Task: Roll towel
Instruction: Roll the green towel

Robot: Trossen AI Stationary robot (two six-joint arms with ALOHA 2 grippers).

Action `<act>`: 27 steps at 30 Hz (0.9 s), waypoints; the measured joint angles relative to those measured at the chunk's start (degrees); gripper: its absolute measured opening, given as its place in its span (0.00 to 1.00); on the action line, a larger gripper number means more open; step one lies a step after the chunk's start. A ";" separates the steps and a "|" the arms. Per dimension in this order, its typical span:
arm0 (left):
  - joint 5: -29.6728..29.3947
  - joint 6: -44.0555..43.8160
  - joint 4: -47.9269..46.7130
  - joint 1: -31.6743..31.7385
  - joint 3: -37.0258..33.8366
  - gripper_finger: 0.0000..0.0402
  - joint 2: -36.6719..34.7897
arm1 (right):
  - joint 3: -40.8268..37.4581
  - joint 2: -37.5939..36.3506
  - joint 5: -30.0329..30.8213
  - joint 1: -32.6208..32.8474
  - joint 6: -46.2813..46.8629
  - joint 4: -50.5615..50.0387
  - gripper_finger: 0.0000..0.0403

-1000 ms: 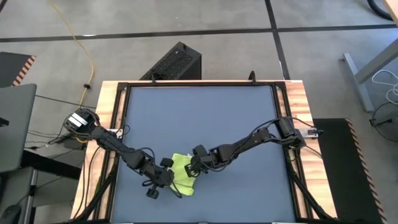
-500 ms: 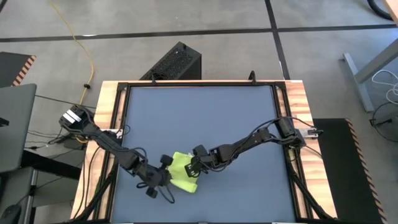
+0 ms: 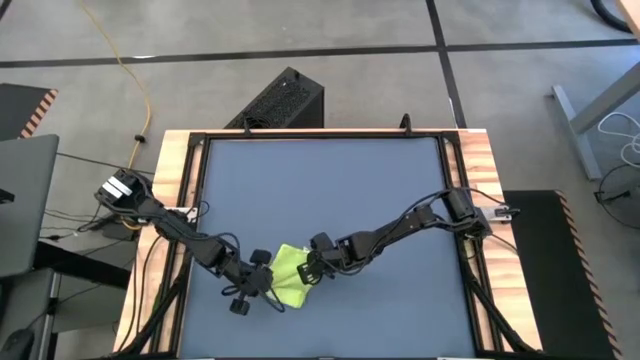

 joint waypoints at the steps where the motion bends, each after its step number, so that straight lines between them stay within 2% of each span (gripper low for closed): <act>1: 1.16 -0.06 2.49 0.31 -0.93 0.00 0.00 | 0.43 0.06 0.02 0.08 -0.86 -0.46 0.30; 4: 3.64 -0.08 6.27 1.78 -2.25 0.00 0.00 | 1.99 0.17 0.20 0.17 -4.28 -1.24 0.30; 10: 7.21 0.21 6.86 5.46 -2.33 0.00 0.00 | 5.73 0.46 0.79 0.43 -10.07 -4.03 0.30; 16: 9.55 1.46 6.45 7.52 -2.33 0.00 0.00 | 9.53 -2.25 8.15 2.31 -13.79 -11.63 0.32; 19: 10.36 2.06 6.47 8.03 -2.33 0.00 0.00 | 9.93 -3.76 9.57 3.90 -16.62 -10.68 0.36; 23: 10.42 2.41 5.94 8.46 -2.33 0.00 0.00 | 9.92 -4.00 10.24 7.68 -23.09 -3.50 0.47; 27: 10.47 3.56 5.83 8.47 -2.35 0.00 0.00 | 9.98 -1.85 16.86 12.63 -34.74 4.60 0.59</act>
